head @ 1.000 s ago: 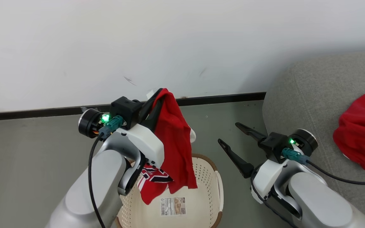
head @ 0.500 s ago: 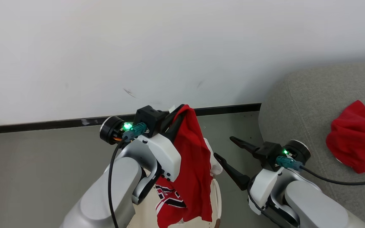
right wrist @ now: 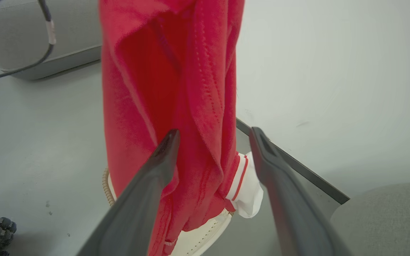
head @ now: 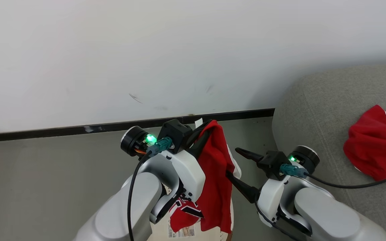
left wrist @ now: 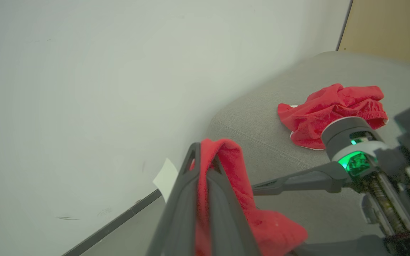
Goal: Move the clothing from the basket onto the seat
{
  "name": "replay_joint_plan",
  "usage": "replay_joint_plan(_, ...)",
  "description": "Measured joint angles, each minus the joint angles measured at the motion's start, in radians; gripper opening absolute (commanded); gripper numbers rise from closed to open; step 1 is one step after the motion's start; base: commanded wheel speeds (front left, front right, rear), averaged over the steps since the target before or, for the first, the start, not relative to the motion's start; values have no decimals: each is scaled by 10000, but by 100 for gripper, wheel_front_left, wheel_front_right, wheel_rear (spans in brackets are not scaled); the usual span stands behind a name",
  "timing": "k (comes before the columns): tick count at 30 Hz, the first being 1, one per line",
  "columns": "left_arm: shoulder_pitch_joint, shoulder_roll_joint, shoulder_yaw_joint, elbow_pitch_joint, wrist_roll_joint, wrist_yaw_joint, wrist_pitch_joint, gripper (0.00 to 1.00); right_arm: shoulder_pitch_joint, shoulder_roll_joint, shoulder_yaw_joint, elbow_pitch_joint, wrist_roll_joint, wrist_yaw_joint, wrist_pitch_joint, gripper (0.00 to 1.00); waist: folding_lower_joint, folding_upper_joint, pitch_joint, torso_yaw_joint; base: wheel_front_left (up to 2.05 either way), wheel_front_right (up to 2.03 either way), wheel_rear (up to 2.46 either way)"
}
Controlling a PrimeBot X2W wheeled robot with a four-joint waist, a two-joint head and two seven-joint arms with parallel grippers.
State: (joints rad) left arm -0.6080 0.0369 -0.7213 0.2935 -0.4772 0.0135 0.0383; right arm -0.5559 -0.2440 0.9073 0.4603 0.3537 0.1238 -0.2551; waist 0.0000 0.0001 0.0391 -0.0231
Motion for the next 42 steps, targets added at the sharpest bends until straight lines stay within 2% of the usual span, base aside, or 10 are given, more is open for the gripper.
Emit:
replay_joint_plan(10,-12,0,-353,-288,-163,6,46,0,-690,270,742,326,174,-2,0,100,0,0,-55,306,0,0,0)
replay_joint_plan(11,-13,2,-368,-316,-163,12,46,0,-689,286,786,349,247,-2,0,82,0,0,-64,342,0,0,0)
replay_joint_plan(12,-13,2,-387,-347,-182,13,46,0,-689,311,798,376,288,0,0,52,0,0,-73,377,0,0,0)
replay_joint_plan(13,-13,2,-412,-387,-240,13,46,0,-690,328,800,387,305,0,0,44,0,0,-81,411,0,0,0)
replay_joint_plan(15,-14,4,-468,-464,-316,17,46,0,-693,355,825,420,345,0,0,0,0,0,-94,479,0,0,0)
replay_joint_plan(25,-11,2,-364,-472,-535,376,29,3,-690,391,738,487,604,0,0,0,0,-1,-160,669,0,0,0)
replay_joint_plan(29,11,2,-144,-301,-706,541,-134,62,-688,174,297,341,688,0,0,0,0,0,-162,592,0,0,0)
replay_joint_plan(30,28,2,-100,-251,-736,546,-140,85,-688,105,146,332,690,0,0,0,0,0,-162,565,0,0,0)
replay_joint_plan(31,60,0,-56,-199,-771,556,-201,100,-688,27,-13,314,700,0,0,0,0,0,-162,534,0,0,0)
replay_joint_plan(42,684,190,75,236,-763,639,-928,100,-847,-909,-1678,-46,874,0,0,0,0,0,-180,66,0,0,0)
